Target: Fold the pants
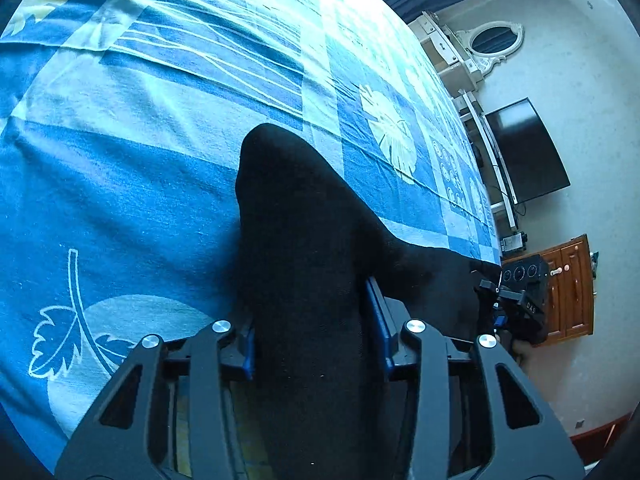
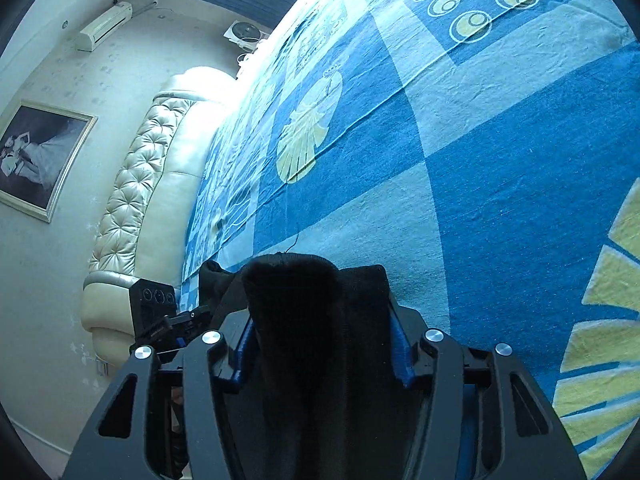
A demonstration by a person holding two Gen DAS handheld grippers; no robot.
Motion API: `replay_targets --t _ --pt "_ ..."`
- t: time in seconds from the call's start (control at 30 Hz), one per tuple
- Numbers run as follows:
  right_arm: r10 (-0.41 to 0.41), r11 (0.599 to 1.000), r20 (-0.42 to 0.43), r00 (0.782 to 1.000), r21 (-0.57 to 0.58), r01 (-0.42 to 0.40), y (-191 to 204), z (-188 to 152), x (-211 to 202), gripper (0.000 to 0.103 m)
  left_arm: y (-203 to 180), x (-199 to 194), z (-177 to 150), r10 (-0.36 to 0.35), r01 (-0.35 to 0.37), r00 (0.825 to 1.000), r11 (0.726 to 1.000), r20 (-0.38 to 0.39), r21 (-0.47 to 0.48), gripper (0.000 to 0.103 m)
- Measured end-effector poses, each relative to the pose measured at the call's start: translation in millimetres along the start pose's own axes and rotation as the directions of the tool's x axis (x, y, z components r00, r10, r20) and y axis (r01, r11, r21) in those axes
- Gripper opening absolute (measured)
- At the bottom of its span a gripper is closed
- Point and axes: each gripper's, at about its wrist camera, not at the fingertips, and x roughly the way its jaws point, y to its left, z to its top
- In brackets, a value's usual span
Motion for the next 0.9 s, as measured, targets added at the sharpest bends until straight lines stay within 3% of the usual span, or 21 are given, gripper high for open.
replay_targets --t 0.13,0.37,0.7,0.8,0.9 --pt "0.032 0.999 0.035 0.999 -0.001 -0.032 2.3 -1.3 -5.4 0.040 -10.1 -6.5 4.0 0.048 -0.049 0.999 0.998 0.023 0.044 0.027" --pt "0.064 0.998 0.055 0.996 -0.028 -0.062 15.4 21.2 5.4 0.038 -32.8 -16.2 22.3 0.191 -0.208 0.975 0.963 0.114 0.168 0.025" --pt "0.091 0.994 0.084 0.992 -0.068 -0.085 48.0 90.0 58.5 0.037 1.7 -19.4 104.3 0.233 -0.253 0.958 0.961 0.165 0.112 0.025" --pt "0.056 0.998 0.064 0.996 -0.043 -0.054 38.6 101.8 77.2 0.037 18.7 -11.2 112.5 0.239 -0.253 0.960 0.964 0.148 0.081 0.026" --pt "0.063 0.998 0.044 0.997 0.021 -0.064 15.7 102.6 87.0 0.037 27.9 -9.6 106.9 0.198 -0.214 0.966 0.973 0.168 0.086 0.027"
